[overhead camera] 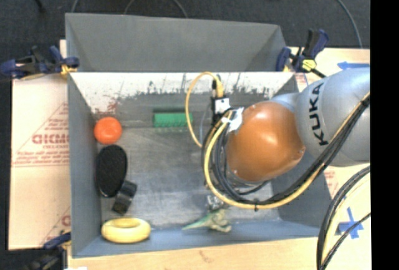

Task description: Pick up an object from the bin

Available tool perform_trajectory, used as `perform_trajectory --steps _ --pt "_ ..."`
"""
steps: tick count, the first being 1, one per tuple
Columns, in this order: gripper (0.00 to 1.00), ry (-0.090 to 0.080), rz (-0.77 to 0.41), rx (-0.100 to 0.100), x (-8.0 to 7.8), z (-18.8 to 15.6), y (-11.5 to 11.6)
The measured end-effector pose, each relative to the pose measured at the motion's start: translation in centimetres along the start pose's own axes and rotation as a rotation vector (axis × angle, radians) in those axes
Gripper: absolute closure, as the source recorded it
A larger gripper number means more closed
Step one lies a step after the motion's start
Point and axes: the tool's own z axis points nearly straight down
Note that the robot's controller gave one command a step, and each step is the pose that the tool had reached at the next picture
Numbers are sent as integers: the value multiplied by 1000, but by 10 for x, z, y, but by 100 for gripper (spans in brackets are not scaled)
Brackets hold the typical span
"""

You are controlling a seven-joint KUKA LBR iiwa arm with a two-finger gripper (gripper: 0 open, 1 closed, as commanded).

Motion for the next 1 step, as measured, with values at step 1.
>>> perform_trajectory --steps 1 --pt "100 0 1 0 0 0 0"
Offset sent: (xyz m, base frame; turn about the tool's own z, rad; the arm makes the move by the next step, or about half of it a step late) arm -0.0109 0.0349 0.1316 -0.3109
